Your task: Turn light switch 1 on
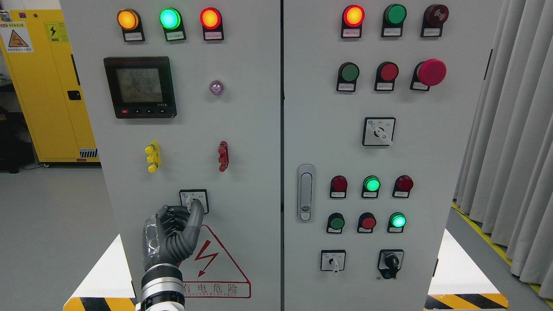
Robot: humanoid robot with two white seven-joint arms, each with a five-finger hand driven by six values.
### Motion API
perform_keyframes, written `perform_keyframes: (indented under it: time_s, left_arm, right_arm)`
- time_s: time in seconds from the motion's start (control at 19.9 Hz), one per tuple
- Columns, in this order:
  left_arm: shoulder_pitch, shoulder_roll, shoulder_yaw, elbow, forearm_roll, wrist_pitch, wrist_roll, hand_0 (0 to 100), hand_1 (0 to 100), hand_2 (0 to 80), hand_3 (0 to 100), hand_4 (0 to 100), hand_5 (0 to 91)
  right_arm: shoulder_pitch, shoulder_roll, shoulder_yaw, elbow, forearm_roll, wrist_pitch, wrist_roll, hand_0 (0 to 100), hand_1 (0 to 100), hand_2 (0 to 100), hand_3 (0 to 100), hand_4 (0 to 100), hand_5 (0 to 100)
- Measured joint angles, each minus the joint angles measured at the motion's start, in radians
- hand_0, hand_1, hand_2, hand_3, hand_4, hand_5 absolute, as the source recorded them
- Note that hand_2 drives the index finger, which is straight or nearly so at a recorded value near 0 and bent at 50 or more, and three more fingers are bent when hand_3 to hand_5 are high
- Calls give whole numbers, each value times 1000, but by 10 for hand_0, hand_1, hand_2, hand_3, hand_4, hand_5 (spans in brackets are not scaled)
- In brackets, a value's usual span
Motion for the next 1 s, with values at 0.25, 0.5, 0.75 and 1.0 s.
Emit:
perform_keyframes:
  time_s: [0.25, 0.5, 0.75, 1.0]
  left_arm:
    - [0, 0, 0, 1, 0, 1, 1, 510, 572, 653, 903, 879, 834]
    - [-1, 0, -2, 1, 0, 3, 1, 507, 569, 660, 904, 880, 834]
    - [-1, 0, -3, 3, 0, 3, 2, 504, 565, 663, 905, 880, 834]
    - [-1, 0, -5, 5, 2, 5, 5, 496, 560, 663, 908, 881, 834]
  right_arm:
    - [0, 0, 0, 0, 0, 0, 0, 0, 500, 40, 0, 0, 0]
    - [0, 0, 0, 0, 0, 0, 0, 0, 500, 40, 0, 0, 0]
    - [0, 0, 0, 0, 0, 0, 0, 0, 500, 40, 0, 0, 0]
    - [0, 0, 0, 0, 0, 0, 0, 0, 500, 40, 0, 0, 0]
